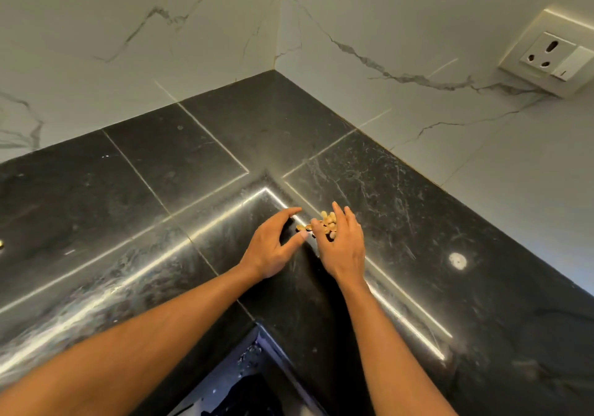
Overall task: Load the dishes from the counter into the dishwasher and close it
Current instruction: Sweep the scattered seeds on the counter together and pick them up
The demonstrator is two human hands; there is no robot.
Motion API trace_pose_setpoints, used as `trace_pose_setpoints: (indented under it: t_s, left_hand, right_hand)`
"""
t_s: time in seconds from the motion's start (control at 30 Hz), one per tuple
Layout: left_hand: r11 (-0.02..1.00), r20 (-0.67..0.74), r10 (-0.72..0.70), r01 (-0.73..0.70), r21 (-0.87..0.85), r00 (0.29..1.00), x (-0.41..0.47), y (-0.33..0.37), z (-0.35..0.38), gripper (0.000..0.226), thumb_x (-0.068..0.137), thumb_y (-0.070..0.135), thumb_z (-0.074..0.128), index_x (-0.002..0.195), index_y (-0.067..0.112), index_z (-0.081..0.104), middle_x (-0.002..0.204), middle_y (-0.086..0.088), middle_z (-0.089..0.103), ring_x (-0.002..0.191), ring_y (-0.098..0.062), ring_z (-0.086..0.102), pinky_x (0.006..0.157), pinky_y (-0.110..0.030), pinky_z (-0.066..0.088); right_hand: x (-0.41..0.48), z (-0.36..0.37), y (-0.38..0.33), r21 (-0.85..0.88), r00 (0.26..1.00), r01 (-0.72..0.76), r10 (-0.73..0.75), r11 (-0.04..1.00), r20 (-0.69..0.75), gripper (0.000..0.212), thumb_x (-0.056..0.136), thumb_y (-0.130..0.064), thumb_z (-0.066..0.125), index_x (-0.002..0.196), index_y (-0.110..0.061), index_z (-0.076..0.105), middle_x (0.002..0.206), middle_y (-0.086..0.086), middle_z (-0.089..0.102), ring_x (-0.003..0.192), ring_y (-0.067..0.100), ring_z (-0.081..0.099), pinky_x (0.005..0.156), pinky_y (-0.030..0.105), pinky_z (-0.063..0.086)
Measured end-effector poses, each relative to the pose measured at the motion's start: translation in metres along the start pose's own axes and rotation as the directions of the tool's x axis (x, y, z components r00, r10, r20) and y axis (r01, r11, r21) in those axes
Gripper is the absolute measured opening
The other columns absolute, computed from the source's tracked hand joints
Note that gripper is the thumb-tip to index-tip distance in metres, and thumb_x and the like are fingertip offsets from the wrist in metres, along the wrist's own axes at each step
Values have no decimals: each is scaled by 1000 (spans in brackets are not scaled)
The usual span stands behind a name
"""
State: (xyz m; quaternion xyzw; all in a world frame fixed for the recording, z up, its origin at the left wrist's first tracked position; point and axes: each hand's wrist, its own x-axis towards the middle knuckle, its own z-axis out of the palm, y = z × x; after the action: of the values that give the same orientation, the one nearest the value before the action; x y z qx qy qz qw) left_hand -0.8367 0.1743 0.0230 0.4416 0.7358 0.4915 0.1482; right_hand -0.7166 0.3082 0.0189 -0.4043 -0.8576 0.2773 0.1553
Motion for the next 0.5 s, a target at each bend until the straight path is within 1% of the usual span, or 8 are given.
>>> trace_pose_setpoints:
  t_s: [0.07,0.1,0.17,0.23,0.37,0.43,0.5]
  left_hand:
    - [998,-83,-54,52,-28,995,-14,1,-7,56,89,56,49,133,22,54,128,13,59,117,3,53,98,-12,39]
    - [996,-112,-79,73,-55,991,-18,2,-6,54,89,56,49,131,22,56,126,15,60,116,5,53,97,-11,39]
    - [990,-154,-123,112,-81,980,-28,0,-13,52,89,56,48,127,22,59,121,15,61,113,5,55,95,-10,40]
    - [989,-166,-143,132,-73,976,-36,-4,-21,51,89,57,47,124,22,61,119,15,62,111,4,56,93,-8,40]
    - [991,-137,-133,128,-43,982,-47,-7,-36,45,89,56,50,114,22,66,110,12,66,104,1,60,88,-9,42]
    - [989,-123,-145,142,-29,982,-51,-9,-41,38,90,52,56,111,23,67,109,11,67,102,0,60,88,-11,43]
    - [988,-127,-151,152,-1,980,-54,-10,-45,29,90,45,62,107,23,68,107,12,67,101,0,60,87,-11,43]
  right_hand:
    - [8,16,-13,-150,997,59,-51,987,58,87,86,-81,34,156,-30,27,165,5,20,153,24,11,124,42,10]
    - [13,18,-13,-214,994,97,-82,972,78,90,84,-82,32,156,-29,26,165,6,20,154,25,10,125,42,9]
    - [20,28,-16,-270,986,161,-140,949,96,89,86,-80,35,156,-25,29,164,7,22,153,26,12,124,42,11]
    - [22,31,-19,-267,978,205,-184,942,101,78,92,-70,41,153,-21,36,162,8,28,152,26,17,123,41,14]
    - [19,33,-20,-163,971,236,-228,958,66,48,102,-41,49,144,-18,51,157,8,39,150,26,26,121,39,19]
    - [15,33,-23,-137,974,228,-223,964,47,42,104,-31,47,142,-15,54,155,7,42,149,24,29,122,38,21]
    - [10,35,-28,-141,977,214,-213,967,19,40,105,-26,45,141,-12,54,154,7,44,148,23,31,122,38,22]
